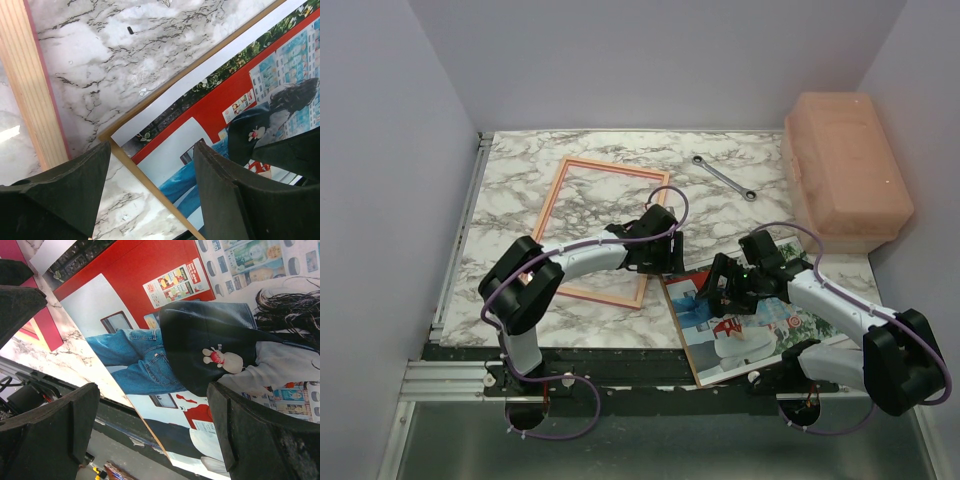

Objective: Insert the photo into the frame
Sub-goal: Move the photo to the photo frame.

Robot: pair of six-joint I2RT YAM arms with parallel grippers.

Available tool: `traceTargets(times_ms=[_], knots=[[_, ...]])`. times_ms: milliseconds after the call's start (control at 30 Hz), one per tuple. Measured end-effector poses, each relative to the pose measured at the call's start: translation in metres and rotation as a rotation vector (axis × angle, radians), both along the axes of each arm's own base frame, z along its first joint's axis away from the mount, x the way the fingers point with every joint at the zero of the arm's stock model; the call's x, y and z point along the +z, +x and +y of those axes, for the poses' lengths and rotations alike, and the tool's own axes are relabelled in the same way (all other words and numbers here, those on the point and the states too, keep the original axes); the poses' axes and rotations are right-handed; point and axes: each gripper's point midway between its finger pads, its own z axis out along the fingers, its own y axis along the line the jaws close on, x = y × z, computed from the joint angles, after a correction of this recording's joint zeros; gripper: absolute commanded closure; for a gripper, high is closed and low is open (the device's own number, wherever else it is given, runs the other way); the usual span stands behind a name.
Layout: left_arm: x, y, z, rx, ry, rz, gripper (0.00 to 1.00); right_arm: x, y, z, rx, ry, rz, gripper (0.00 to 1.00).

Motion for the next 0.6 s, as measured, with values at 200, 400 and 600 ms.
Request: traceTargets(times_ms=[200, 400, 600], knots=[[-0.0001, -0.0013, 0.0024, 0.000, 0.011, 0.002, 0.32, -0.0002, -0.0001, 0.0005, 0.001, 0.003, 0.002, 0.02], [-0.0011, 0.0005, 0.0010, 0.001, 0.013, 0.002, 0.32, -0.0005, 0.0002, 0.0009, 0.002, 0.004, 0.003, 0.02], [-0.0055, 0.0012, 0.0001, 0.000, 0.015, 0.005, 0.33, -0.0011, 0.0005, 0.0013, 0.003, 0.004, 0.004, 0.02]])
